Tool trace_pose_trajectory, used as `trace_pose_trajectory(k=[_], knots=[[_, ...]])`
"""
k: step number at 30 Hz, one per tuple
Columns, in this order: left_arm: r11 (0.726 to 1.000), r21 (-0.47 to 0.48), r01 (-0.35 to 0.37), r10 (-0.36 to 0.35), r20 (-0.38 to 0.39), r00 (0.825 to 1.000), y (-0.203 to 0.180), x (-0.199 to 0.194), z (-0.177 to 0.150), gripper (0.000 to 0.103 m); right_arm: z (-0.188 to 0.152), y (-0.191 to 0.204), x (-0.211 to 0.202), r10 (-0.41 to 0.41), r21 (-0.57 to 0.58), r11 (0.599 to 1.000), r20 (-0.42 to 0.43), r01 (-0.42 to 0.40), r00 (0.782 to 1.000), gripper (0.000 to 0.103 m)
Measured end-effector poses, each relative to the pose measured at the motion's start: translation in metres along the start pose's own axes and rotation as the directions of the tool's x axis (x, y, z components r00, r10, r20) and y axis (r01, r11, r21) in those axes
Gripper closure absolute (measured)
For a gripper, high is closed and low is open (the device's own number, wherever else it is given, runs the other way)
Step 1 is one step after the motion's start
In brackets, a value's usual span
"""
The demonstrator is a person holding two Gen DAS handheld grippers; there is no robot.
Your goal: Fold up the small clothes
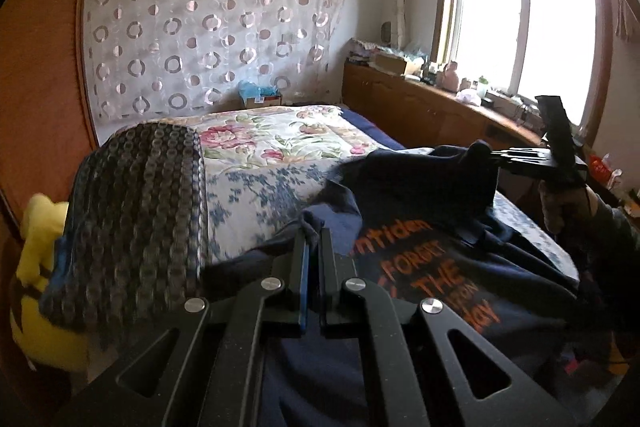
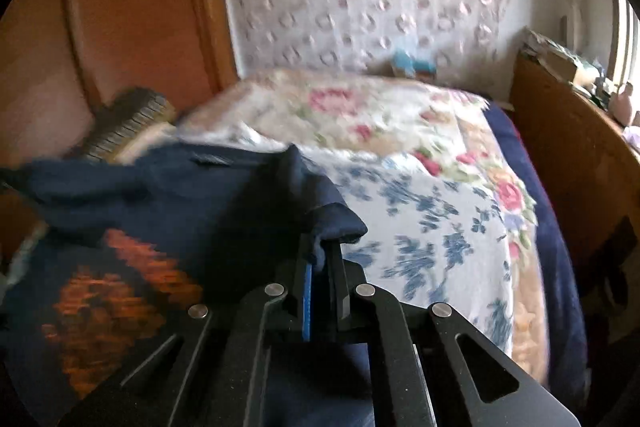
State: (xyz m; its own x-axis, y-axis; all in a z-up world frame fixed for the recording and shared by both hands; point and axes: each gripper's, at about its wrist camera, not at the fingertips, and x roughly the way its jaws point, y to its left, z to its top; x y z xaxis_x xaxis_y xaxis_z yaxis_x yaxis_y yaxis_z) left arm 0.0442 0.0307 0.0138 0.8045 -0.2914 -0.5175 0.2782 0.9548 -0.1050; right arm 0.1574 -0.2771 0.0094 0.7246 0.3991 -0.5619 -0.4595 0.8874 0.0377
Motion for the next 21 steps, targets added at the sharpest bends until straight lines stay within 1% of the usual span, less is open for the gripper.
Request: trace_pose_trajectory(k=[4,9,14,18,21], knots=[[1.0,-0.016,-0.015,0.015,0.01,1.0,-0.001,-0.022,-0.02,0.099,-0.022,0.015,-0.05,0.02,-0.009,1.0,0.057,-0.02,0.998,0.097],[0.997,-0.076,-0.026,0.027,0.013,1.0,0.014,-0.045,-0.042,0.099,-0.053,0.018,-0.094,0.017,-0.013,1.0,0.073,-0.016,0.997,0.097],[0.991,-0.127,-0.051,0.053,0.014,0.998,0.027,-0.065,-0.06,0.099,-0.074,0.018,-0.122,-0.005,-0.012,1.0,0.064,0.006,0.998,0.097],[0.987,-0.147,-0.07,0.074,0.025,0.997,0.034,-0.082,-0.068,0.099,-0.076,0.024,-0.144,-0.025,-0.014,1.0,0.041,0.025,0.999,0.097],[0.987,-0.138,-0.087,0.091,0.024,0.996,0.034,-0.092,-0.068,0.099,-0.076,0.024,-0.162,-0.038,-0.002,0.999,0.019,0.038,0.999,0.097]])
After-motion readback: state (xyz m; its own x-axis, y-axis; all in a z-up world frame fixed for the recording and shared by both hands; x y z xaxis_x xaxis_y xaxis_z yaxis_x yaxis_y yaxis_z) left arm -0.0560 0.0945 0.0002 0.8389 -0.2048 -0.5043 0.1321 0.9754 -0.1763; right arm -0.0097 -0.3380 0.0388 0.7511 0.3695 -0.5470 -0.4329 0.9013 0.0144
